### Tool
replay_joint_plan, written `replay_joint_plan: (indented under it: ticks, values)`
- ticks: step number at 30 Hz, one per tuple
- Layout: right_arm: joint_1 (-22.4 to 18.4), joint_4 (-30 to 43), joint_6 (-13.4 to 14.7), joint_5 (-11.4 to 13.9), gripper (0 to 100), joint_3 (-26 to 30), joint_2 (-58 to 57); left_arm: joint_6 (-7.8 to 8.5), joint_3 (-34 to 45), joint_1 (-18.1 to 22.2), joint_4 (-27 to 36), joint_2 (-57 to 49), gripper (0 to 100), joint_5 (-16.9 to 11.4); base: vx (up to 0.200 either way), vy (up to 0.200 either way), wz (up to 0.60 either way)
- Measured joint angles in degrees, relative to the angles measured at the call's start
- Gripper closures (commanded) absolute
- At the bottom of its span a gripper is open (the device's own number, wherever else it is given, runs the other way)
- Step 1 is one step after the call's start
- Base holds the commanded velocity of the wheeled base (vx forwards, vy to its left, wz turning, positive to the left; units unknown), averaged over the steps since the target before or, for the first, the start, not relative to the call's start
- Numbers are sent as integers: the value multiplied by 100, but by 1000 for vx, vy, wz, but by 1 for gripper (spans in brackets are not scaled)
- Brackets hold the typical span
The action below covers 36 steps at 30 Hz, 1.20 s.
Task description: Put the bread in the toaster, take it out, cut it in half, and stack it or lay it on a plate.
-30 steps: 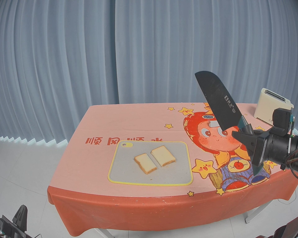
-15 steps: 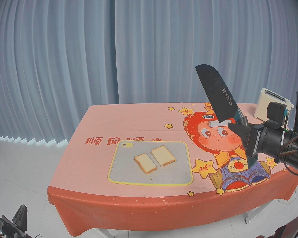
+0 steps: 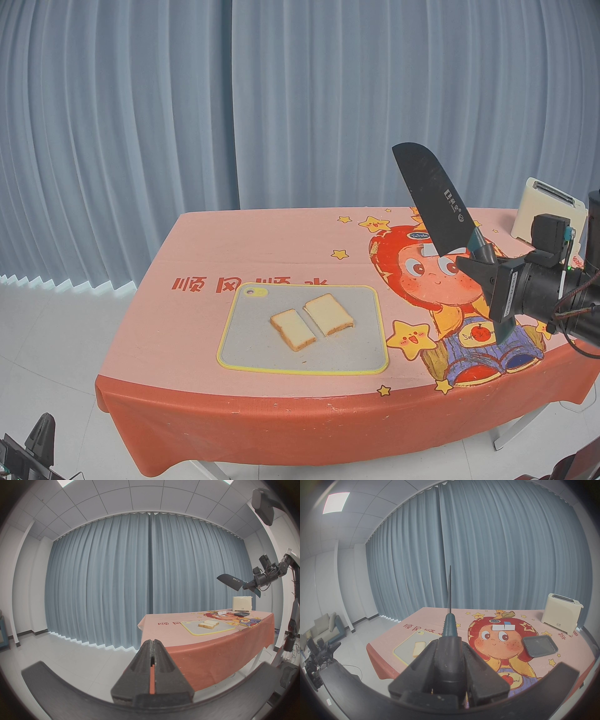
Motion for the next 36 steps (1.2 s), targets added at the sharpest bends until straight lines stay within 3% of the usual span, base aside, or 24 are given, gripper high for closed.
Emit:
replay_joint_plan:
  ticks: [17, 24, 36]
  values:
    - [-85, 5, -22, -38, 100, 9, 152, 2, 0, 0, 0, 7, 100, 0, 0, 0, 0]
    - [-419, -56, 1, -18, 100, -35, 251, 2, 0, 0, 0, 9, 100, 0, 0, 0, 0]
    - [-945, -994, 50, -11, 100, 116, 783, 2, 0, 5, 0, 11, 100, 0, 0, 0, 0]
